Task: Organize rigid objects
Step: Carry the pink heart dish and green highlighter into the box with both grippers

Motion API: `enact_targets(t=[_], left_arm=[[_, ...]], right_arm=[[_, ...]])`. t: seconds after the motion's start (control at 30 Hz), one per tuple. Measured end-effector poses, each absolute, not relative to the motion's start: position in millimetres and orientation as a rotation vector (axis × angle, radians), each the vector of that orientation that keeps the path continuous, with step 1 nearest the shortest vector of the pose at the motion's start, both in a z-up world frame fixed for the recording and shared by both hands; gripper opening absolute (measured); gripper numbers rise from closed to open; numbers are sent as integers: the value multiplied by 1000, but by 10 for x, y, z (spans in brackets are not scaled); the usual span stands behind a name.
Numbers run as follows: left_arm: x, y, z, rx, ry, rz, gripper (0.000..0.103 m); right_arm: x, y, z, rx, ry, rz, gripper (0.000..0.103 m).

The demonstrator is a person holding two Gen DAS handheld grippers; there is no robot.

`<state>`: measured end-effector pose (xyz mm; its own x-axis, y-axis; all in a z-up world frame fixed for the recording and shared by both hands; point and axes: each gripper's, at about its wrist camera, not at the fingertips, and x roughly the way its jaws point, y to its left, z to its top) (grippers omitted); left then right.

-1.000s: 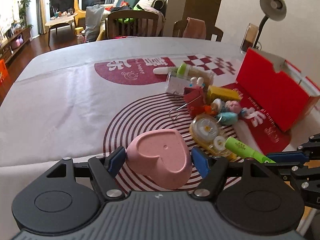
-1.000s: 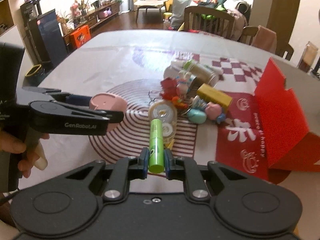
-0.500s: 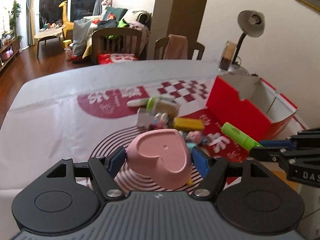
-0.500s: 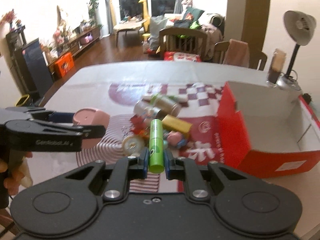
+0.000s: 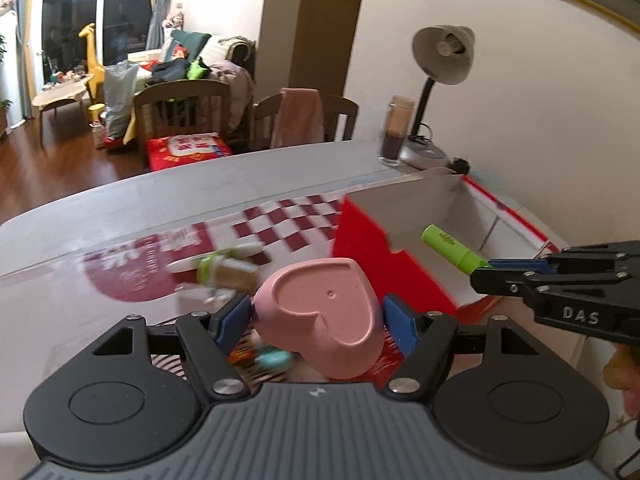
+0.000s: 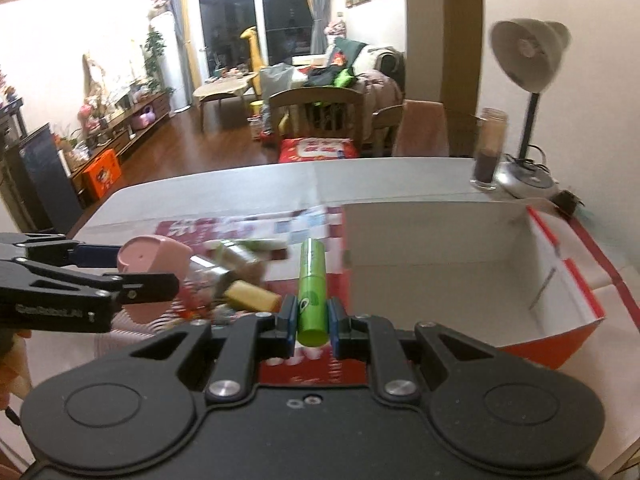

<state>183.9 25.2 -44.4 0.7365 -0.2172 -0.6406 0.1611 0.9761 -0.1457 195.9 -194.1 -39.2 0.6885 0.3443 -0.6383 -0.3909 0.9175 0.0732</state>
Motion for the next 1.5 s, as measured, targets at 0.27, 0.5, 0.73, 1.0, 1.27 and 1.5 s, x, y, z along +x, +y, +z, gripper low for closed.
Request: enact_targets(t=[0.27,0.5,0.73,1.0,1.27,1.5], left_arm=[[2296,-417,-300,-7,695,-256,73],[2790,-959,-407,28,727,-287,73],[3285,-1365,-662,55,774,-284,73],[3812,-1786,-1058,120,869,-263,73],[4137,-1896,-1418,125,979,-232,73],[4344,-1969,-1607,127,1093,-236,73]], right_arm=[[2363,-2495,-487,-72,709,364,15],[2726,-2825,-648,-95,740,347,15],[3113,-3123,-921,-108,827,338,15],[3402,-3216,-1220,-149,940,348,15],[3513,-3186,-1385,-204,1047,374,15],[3527,-3201,-1443,-195,1106,376,15]])
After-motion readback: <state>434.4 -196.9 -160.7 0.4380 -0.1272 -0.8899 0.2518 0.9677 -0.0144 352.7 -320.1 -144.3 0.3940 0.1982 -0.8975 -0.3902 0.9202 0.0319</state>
